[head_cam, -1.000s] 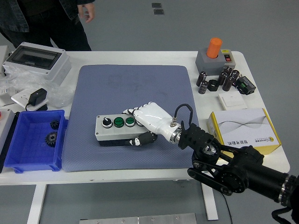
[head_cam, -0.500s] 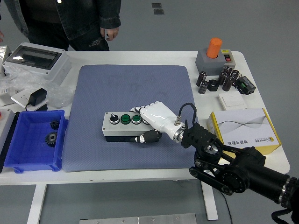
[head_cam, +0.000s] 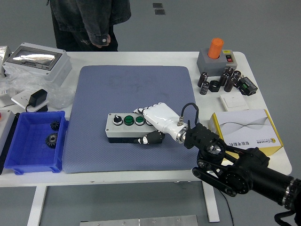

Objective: Pick up the button,place it on the desk,press the button,press the button

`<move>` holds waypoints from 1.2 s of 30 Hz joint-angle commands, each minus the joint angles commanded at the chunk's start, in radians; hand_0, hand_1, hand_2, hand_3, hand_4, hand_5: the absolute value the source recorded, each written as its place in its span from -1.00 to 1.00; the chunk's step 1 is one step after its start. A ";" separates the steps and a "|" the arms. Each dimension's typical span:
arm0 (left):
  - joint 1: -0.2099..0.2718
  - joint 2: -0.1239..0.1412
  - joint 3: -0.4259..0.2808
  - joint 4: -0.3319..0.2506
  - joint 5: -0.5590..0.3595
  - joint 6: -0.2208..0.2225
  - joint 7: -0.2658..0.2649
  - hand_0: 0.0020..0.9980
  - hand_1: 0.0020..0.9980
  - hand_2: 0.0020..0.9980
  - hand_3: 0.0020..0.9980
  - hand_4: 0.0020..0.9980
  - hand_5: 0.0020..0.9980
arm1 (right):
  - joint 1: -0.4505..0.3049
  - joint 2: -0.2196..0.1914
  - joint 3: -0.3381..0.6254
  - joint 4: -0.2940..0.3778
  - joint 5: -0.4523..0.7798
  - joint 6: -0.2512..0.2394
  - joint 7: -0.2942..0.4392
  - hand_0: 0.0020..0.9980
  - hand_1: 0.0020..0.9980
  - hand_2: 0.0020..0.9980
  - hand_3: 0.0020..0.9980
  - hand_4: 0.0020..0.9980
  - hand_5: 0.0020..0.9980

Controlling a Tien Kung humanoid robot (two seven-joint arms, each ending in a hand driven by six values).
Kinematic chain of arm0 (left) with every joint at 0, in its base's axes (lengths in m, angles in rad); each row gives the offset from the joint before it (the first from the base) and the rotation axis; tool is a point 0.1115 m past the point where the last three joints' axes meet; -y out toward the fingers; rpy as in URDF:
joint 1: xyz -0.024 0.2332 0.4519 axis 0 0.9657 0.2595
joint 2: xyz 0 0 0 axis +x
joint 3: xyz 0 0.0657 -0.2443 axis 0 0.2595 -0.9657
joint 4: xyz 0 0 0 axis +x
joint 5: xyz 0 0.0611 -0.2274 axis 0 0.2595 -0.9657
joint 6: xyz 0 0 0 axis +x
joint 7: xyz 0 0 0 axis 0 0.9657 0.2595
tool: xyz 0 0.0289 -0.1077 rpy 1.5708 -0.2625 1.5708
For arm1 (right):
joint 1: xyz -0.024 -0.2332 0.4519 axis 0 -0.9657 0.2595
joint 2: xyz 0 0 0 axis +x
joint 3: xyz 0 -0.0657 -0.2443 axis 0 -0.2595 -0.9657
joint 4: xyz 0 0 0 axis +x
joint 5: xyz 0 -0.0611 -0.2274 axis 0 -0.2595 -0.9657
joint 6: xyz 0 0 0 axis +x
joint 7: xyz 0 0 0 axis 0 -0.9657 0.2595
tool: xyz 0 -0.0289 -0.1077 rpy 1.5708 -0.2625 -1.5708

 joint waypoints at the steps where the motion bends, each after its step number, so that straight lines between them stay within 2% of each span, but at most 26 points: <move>1: 0.000 0.000 0.000 0.000 0.000 0.000 0.000 0.33 0.25 0.26 0.53 0.89 0.33 | 0.000 0.000 0.001 0.000 0.000 0.002 0.000 -0.67 -0.01 0.18 0.36 0.20 -0.78; 3: 0.000 0.000 0.000 0.000 0.000 0.000 0.000 0.33 0.25 0.26 0.53 0.89 0.33 | -0.001 -0.001 0.002 0.001 0.000 0.004 0.000 -0.67 -0.01 0.18 0.36 0.20 -0.78; 4: 0.000 0.000 0.000 0.000 0.000 0.000 0.000 0.33 0.25 0.26 0.52 0.89 0.33 | -0.001 -0.001 0.003 0.002 0.000 0.005 0.001 -0.60 0.16 0.32 0.43 0.33 -0.74; 9: 0.000 0.000 -0.001 0.000 0.002 -0.001 0.000 0.33 0.25 0.26 0.52 0.89 0.33 | -0.002 -0.003 0.008 0.004 -0.003 0.005 0.002 -0.60 0.16 0.32 0.43 0.33 -0.74; 10: 0.000 0.000 -0.001 0.000 0.002 -0.001 -0.001 0.33 0.24 0.26 0.52 0.89 0.32 | -0.002 -0.004 0.009 0.005 -0.003 0.005 0.003 0.24 0.48 0.53 0.65 0.64 -0.43; 15: 0.000 0.000 -0.001 0.000 0.002 -0.002 0.000 0.33 0.24 0.26 0.52 0.89 0.32 | -0.003 -0.007 0.009 0.007 -0.003 0.006 0.003 0.24 0.48 0.53 0.65 0.64 -0.43; 16: 0.000 0.000 0.000 0.000 0.002 -0.004 0.001 0.33 0.25 0.26 0.52 0.89 0.32 | -0.004 -0.007 0.008 0.007 -0.003 0.007 0.002 0.45 0.55 0.60 0.71 0.71 -0.37; 21: 0.001 -0.001 0.004 -0.001 -0.002 -0.019 0.016 0.33 0.25 0.26 0.52 0.89 0.32 | -0.007 -0.008 0.010 0.009 -0.006 0.007 0.004 0.45 0.55 0.60 0.71 0.71 -0.37; 22: 0.001 -0.001 0.005 -0.001 -0.002 -0.021 0.018 0.33 0.25 0.25 0.52 0.89 0.32 | -0.007 -0.009 0.012 0.011 -0.008 0.007 0.005 0.51 0.58 0.64 0.78 0.89 -0.18; 27: 0.002 -0.001 0.007 -0.001 -0.004 -0.030 0.025 0.33 0.25 0.25 0.52 0.89 0.32 | -0.011 -0.019 0.020 0.029 -0.015 0.013 0.006 0.51 0.58 0.64 0.78 0.89 -0.18; 33: 0.002 -0.002 0.010 -0.002 -0.005 -0.046 0.039 0.33 0.25 0.25 0.52 0.89 0.31 | -0.014 -0.043 0.034 0.078 -0.028 0.049 0.003 0.52 0.61 0.65 0.79 0.90 -0.16; 34: 0.002 -0.002 0.010 -0.002 -0.004 -0.048 0.041 0.33 0.25 0.25 0.51 0.89 0.31 | -0.015 -0.046 0.035 0.085 -0.028 0.053 0.004 0.54 0.65 0.71 0.87 0.96 -0.10; 36: 0.002 -0.002 0.008 -0.002 -0.001 -0.055 0.045 0.33 0.25 0.25 0.51 0.89 0.31 | -0.016 -0.052 0.035 0.102 -0.021 0.060 0.004 0.54 0.65 0.71 0.87 0.96 -0.10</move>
